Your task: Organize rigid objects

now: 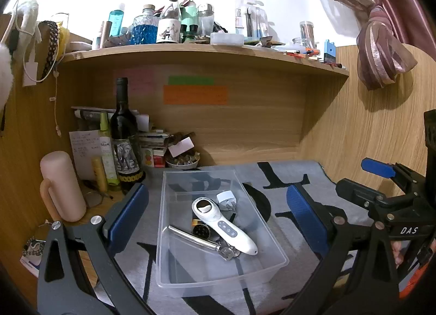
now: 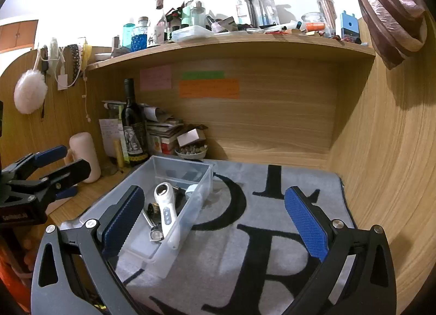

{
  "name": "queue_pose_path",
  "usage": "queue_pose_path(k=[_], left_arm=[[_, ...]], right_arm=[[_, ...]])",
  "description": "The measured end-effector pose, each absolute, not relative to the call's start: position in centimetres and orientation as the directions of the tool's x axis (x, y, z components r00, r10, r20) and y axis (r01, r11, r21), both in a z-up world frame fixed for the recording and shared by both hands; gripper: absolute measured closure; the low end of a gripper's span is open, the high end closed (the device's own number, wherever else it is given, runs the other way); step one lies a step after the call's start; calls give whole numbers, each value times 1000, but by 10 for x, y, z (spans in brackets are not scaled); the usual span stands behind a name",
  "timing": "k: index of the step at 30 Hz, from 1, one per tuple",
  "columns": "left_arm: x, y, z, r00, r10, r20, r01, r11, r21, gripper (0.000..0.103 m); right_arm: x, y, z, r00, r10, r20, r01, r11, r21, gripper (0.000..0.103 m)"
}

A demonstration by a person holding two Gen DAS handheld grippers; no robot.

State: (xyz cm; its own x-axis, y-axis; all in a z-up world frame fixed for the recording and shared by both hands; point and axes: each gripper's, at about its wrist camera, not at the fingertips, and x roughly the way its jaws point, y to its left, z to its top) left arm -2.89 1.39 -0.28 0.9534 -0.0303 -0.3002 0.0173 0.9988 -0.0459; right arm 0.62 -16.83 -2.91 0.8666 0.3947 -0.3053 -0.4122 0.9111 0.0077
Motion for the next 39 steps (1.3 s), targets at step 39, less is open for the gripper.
queue_pose_path(k=[39], left_arm=[[-23,12,-9,944,-64,-325,46,997,-62,0]], right_arm=[[10,-165,-30,857,405,-318,-426,905,4,0]])
